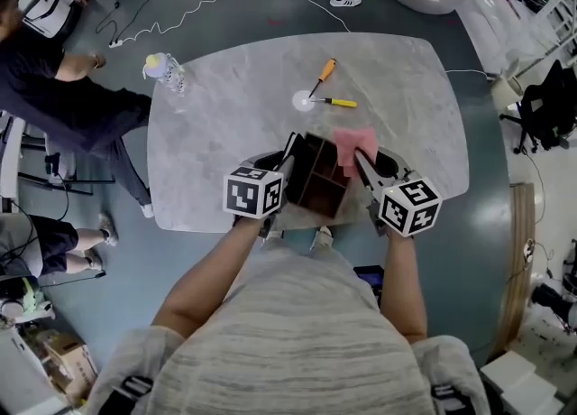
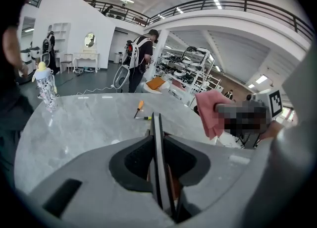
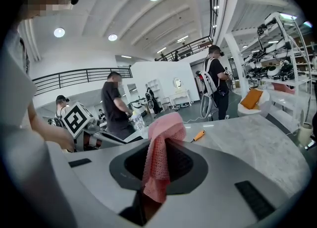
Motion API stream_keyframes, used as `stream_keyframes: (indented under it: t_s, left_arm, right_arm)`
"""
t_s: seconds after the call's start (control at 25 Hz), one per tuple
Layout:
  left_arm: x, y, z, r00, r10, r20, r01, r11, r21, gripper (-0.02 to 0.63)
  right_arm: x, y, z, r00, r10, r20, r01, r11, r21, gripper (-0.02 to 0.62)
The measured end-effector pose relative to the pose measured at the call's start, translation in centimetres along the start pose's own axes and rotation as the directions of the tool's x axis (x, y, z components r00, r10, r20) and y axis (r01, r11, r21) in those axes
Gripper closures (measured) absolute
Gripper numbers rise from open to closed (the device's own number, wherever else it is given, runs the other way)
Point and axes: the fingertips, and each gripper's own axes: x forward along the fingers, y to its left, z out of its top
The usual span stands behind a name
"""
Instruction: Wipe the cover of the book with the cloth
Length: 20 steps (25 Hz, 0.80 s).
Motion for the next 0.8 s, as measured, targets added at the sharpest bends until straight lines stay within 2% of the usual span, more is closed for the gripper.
stream_keyframes:
  t_s: [0.2,0.28,0.4,0.44,0.64,0.8]
  left_arm:
    - [0.5,-0.1,0.1,1.000,-0.029,-0.010,0.029,0.999,0.032,0.526]
    - [0.6,-0.1,0.1,0.999,-0.038,-0.007,0.039,0.997,0.068,0.516]
    - [0.4,-0.1,0.3,0.999,-0.040,0.003,0.040,0.987,0.153,0.443]
    - [0.2,-0.1,0.5,0.999,-0.044,0.012,0.041,0.984,0.171,0.437]
    - [-2.1,-0.2,1.9,0.990,-0.099,0.100,0.076,0.975,0.206,0.441]
    - [-4.3,-0.8,3.1,0.970,-0.165,0.179,0.119,0.963,0.243,0.504]
  right_arm:
    - [-0.1,0.5,0.5,0.999,0.005,0.032,-0.005,1.000,0.011,0.543]
    - [-0.1,0.7,0.8,0.999,0.007,0.048,-0.008,1.000,0.015,0.543]
    - [-0.1,0.8,1.2,0.998,0.010,0.065,-0.011,1.000,0.020,0.543]
    - [-0.1,0.9,1.3,0.998,0.011,0.069,-0.012,1.000,0.021,0.543]
    - [-0.2,1.7,2.5,0.994,0.017,0.108,-0.020,0.999,0.025,0.543]
    - [-0.7,2.5,3.3,0.989,0.022,0.147,-0.025,0.999,0.021,0.543]
